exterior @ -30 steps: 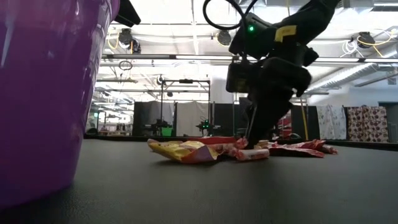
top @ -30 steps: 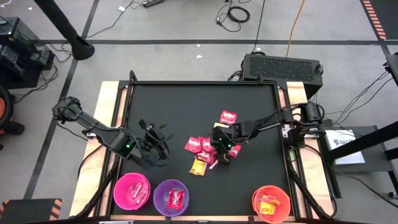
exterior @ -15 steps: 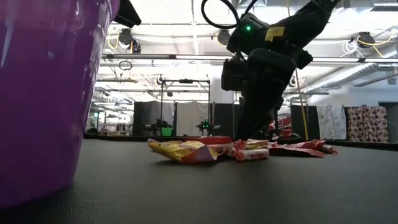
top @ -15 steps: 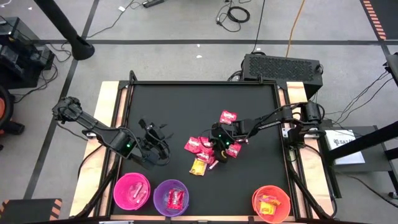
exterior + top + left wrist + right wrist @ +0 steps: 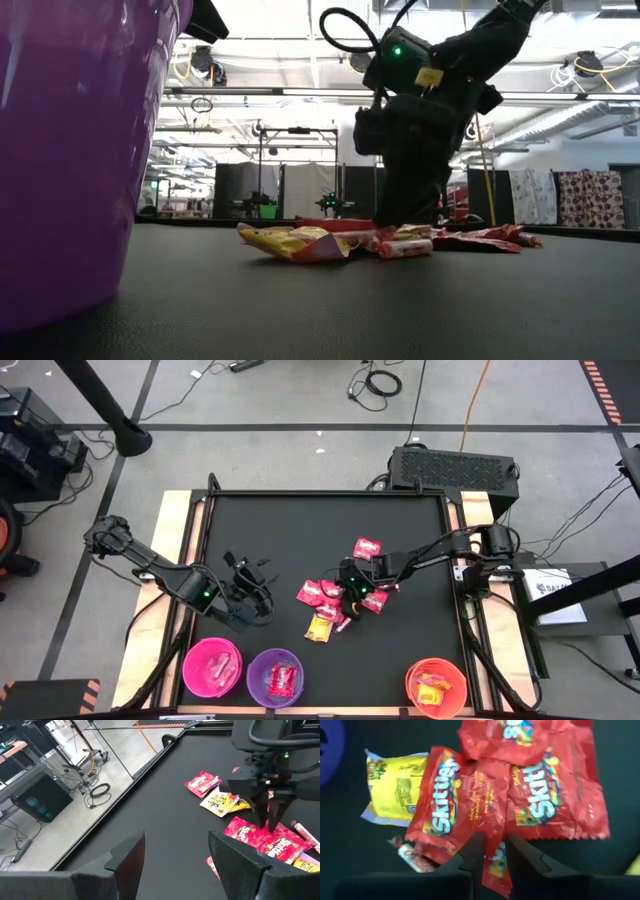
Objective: Sort candy by brand, put in halloween buckets
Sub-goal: Put the red candy into the violet bucket
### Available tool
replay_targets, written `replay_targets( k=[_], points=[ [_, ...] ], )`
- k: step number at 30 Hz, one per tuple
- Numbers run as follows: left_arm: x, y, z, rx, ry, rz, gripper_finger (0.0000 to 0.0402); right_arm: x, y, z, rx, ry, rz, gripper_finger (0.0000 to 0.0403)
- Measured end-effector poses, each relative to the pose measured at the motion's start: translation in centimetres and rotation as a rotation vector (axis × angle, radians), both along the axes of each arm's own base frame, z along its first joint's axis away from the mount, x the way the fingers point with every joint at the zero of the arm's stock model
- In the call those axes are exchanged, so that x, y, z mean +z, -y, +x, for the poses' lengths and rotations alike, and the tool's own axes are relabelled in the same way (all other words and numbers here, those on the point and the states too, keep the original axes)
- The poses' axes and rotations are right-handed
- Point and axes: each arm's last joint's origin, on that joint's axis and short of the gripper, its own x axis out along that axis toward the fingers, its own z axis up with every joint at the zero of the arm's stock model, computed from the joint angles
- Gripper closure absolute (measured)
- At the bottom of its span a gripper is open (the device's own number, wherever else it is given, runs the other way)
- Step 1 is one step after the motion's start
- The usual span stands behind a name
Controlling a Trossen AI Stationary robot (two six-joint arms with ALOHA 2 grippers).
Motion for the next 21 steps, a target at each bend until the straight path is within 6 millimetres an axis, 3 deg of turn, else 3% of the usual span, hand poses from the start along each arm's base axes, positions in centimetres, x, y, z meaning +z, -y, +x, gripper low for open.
replay_targets(
  k=[5,10,14,21],
  points=[
    [0.0,0.0,0.0,0.0,0.003,-0.002,0.0175,-0.3,0.0,0.1,0.007,-0.001,-0.006,0.0349],
    [0.0,0.0,0.1,-0.001,0.004,-0.001,0.0175,-0.3,-0.1,0.2,0.037,0.013,-0.025,0.0394],
    [0.0,0.0,0.1,-0.001,0.003,-0.001,0.0175,-0.3,-0.3,0.2,0.054,0.019,-0.052,0.0401],
    [0.0,0.0,0.1,-0.002,0.002,0.001,0.0175,2.3,-0.3,0.1,0.047,0.107,-0.126,0.0402]
  ],
)
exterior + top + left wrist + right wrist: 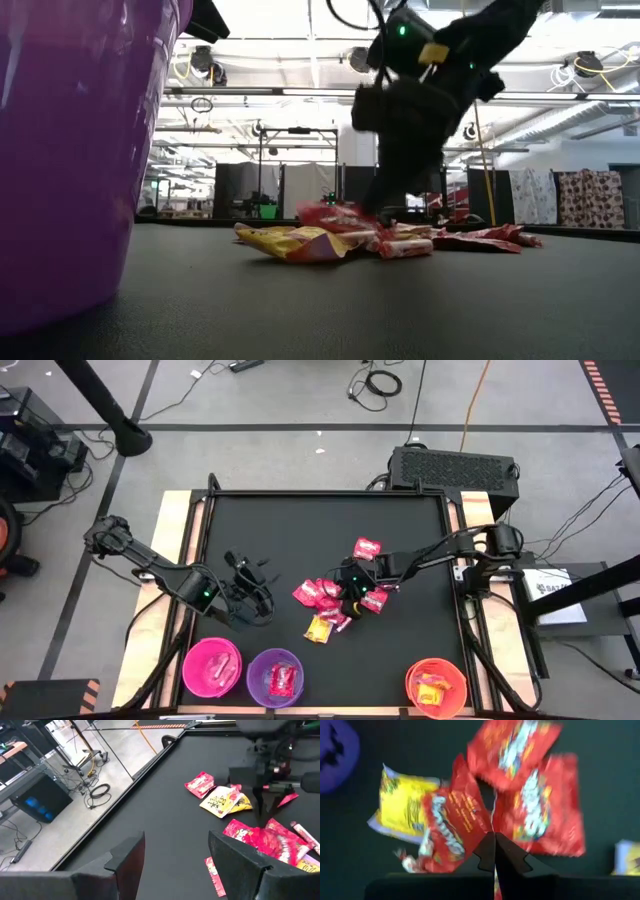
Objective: Sort candy by brand, put in halloween buckets
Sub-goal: Put the red candy into the violet bucket
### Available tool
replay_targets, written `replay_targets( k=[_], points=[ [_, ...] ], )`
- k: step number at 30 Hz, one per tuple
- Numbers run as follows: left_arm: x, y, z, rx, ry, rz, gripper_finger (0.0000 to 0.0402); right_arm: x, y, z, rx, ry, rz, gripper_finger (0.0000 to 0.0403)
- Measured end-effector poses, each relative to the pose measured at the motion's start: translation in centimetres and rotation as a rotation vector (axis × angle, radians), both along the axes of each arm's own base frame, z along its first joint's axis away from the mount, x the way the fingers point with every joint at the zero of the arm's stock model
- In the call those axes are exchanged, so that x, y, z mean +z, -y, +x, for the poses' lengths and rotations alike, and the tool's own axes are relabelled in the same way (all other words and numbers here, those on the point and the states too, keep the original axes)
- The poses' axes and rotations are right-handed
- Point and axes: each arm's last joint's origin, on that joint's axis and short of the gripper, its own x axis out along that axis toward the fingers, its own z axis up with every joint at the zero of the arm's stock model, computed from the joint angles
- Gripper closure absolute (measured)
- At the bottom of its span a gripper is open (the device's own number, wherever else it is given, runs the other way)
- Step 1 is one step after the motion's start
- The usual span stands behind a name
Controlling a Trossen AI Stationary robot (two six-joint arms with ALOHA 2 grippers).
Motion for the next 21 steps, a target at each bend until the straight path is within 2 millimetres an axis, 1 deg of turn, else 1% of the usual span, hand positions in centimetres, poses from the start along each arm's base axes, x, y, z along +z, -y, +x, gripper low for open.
replay_targets(
  k=[5,8,10,14,16,18,21],
  points=[
    [-0.1,-0.2,0.3,0.021,0.013,-0.015,0.0175,2.9,0.0,-0.6,-0.009,0.094,-0.056,0.0403],
    [-0.7,-0.6,1.2,0.047,0.015,-0.042,0.0175,4.4,-0.1,-1.1,-0.009,0.143,-0.085,0.0403],
    [-1.1,-1.0,2.2,0.047,0.007,-0.084,0.0175,5.2,-0.1,-1.4,-0.008,0.171,-0.093,0.0403],
    [-2.4,-2.2,4.6,-0.022,-0.073,-0.116,0.0175,6.4,-0.4,-1.8,-0.018,0.21,-0.125,0.0403],
    [-2.7,-2.6,5.7,-0.103,-0.104,-0.136,0.0175,6.7,-0.7,-2.0,-0.004,0.218,-0.131,0.0403],
    [-3.0,-2.7,6.5,-0.2,-0.122,-0.169,0.0175,7.1,-1.0,-2.2,0.003,0.231,-0.132,0.0403],
    [-2.7,-2.7,7.1,-0.257,-0.085,-0.162,0.0175,7.9,-1.5,-2.5,0.022,0.256,-0.138,0.0402]
  ],
)
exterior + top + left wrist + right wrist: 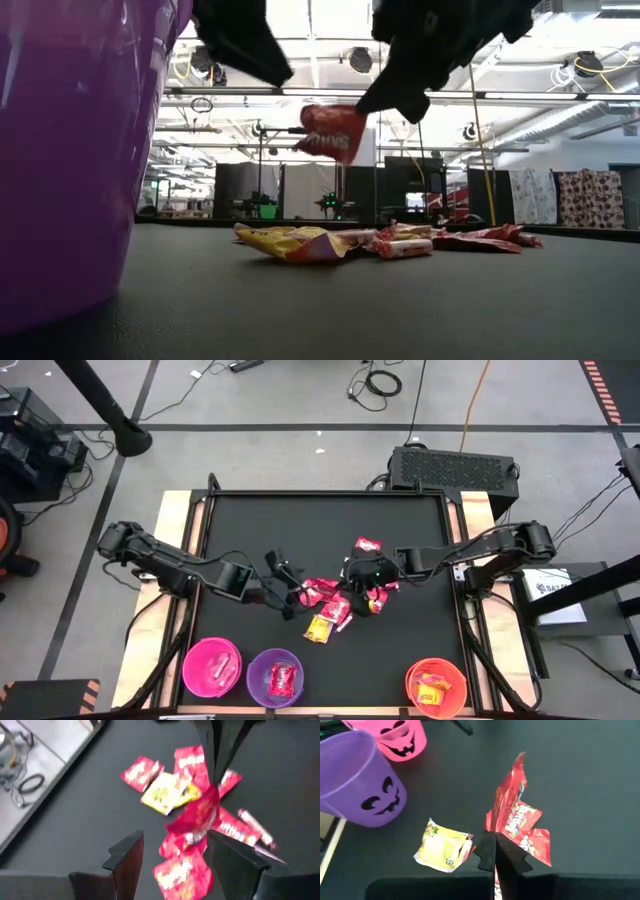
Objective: Sort candy by brand, put in halloween buckets
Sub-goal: Put the red candy into the violet bucket
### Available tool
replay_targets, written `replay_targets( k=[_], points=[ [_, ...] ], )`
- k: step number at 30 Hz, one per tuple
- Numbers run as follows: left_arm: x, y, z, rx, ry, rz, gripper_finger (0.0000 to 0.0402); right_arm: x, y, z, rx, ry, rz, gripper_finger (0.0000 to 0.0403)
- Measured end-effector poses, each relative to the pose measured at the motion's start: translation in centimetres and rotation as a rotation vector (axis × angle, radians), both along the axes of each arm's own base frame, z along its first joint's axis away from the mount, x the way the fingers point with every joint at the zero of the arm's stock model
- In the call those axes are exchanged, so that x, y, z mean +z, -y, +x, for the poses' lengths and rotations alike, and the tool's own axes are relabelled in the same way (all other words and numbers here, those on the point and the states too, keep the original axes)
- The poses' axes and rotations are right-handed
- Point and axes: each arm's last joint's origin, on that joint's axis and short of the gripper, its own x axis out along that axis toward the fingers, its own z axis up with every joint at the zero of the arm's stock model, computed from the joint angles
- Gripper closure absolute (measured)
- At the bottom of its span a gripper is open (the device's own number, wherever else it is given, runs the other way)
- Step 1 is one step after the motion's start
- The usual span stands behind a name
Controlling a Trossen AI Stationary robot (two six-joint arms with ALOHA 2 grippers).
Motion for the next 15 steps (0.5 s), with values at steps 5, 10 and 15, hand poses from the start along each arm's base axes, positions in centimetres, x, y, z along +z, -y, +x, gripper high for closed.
replay_targets(
  k=[5,10,15],
  points=[
    [0.1,0.1,0.2,-0.099,-0.014,0.016,0.0175,1.4,-0.9,-1.0,0.007,0.035,-0.046,0.0402],
    [0.1,0.1,1.4,-0.189,0.03,0.055,0.0175,2.0,-2.1,-1.8,0.032,0.033,-0.06,0.0402],
    [1.1,0.3,2.2,-0.328,0.131,0.072,0.0175,1.9,-3.1,-2.0,0.064,0.024,-0.061,0.0402]
  ],
)
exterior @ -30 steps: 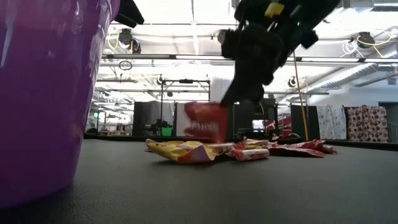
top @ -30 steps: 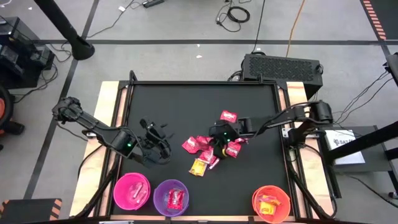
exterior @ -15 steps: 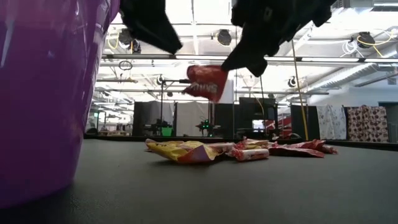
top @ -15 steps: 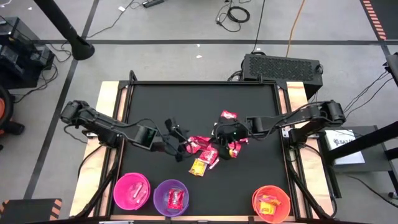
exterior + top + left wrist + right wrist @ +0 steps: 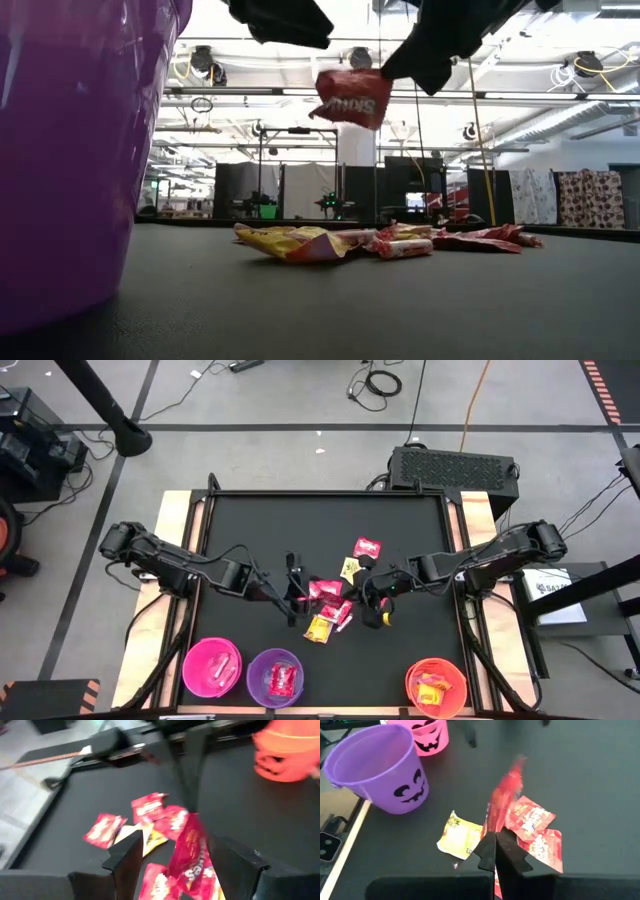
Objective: Sort candy by brand, put in halloween buckets
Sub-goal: Put the red candy into the violet bucket
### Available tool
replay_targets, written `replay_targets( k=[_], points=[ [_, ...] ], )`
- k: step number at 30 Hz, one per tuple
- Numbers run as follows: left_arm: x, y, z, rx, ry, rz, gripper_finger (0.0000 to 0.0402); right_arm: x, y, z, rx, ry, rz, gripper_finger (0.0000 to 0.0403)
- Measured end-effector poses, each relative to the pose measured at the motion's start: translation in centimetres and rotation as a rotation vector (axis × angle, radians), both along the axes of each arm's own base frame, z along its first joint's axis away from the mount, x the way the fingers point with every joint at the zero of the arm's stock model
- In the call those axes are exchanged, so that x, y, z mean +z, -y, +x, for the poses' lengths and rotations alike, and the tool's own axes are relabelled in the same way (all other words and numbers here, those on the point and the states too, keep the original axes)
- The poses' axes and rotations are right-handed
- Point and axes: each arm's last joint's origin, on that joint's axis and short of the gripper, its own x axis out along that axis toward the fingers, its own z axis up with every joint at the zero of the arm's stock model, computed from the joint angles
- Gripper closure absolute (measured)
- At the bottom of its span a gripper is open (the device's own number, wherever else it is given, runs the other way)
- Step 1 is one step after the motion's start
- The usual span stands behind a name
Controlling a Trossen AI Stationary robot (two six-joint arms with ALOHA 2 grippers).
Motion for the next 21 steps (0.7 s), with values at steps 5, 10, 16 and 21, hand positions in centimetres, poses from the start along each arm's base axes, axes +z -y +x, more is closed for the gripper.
replay_targets(
  k=[5,10,16,21],
  points=[
    [-0.2,-0.6,0.1,-0.086,-0.031,-0.053,0.0175,0.0,-0.4,-0.1,-0.008,0.001,-0.015,0.0402],
    [-1.4,-1.2,0.7,-0.122,-0.09,-0.119,0.0175,0.0,-0.7,-0.2,-0.01,-0.001,-0.021,0.0402],
    [-1.8,-1.1,1.0,-0.164,-0.109,-0.187,0.0175,-0.1,-0.7,-0.2,-0.02,-0.008,-0.012,0.0402],
    [-2.0,-1.3,0.8,-0.121,-0.135,-0.2,0.0184,-0.1,-0.7,-0.2,-0.019,-0.008,-0.013,0.0403]
  ],
)
